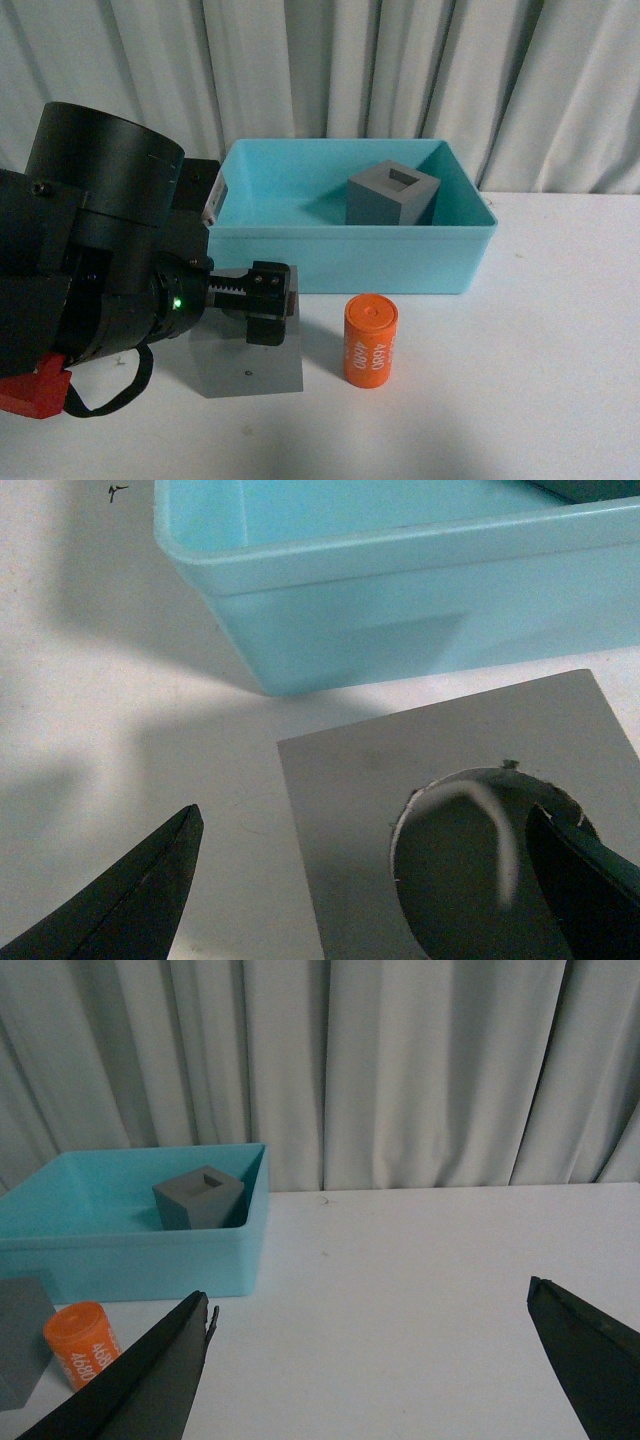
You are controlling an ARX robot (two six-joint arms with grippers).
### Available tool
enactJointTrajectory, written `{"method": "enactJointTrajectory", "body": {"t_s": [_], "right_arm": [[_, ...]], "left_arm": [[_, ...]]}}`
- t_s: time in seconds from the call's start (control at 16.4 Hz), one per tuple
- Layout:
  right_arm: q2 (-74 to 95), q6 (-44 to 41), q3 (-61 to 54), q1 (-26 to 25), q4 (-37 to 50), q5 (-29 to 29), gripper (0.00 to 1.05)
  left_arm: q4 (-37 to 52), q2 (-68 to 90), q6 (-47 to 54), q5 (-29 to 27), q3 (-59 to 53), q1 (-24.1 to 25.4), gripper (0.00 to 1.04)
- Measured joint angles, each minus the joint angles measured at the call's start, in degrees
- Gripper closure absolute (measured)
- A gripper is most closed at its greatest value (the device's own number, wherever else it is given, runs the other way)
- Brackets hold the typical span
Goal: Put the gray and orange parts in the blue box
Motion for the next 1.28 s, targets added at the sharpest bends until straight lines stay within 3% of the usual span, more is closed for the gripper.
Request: {"method": "enactJointTrajectory", "body": {"t_s": [0.3, 0.61, 0.73, 1.04, 1.28], "right_arm": [[0.0, 0.0, 0.0, 0.0, 0.0, 0.0, 0.06], [0.0, 0.0, 0.0, 0.0, 0.0, 0.0, 0.06], [0.0, 0.0, 0.0, 0.0, 0.0, 0.0, 0.06], [0.0, 0.0, 0.0, 0.0, 0.0, 0.0, 0.06], [0.0, 0.0, 0.0, 0.0, 0.0, 0.0, 0.06]], "left_arm": [[-0.3, 0.0, 0.9, 0.2, 0.0, 0.5, 0.11], [-0.7, -0.4, 1.9, 0.8, -0.9, 0.8, 0.65], [-2.7, -2.7, 1.7, 1.1, -2.1, 0.9, 0.79], [-13.9, -13.5, -1.0, 4.0, -5.8, 2.8, 0.85], [-23.4, -25.7, -5.9, 5.9, -1.7, 2.0, 0.86]]}}
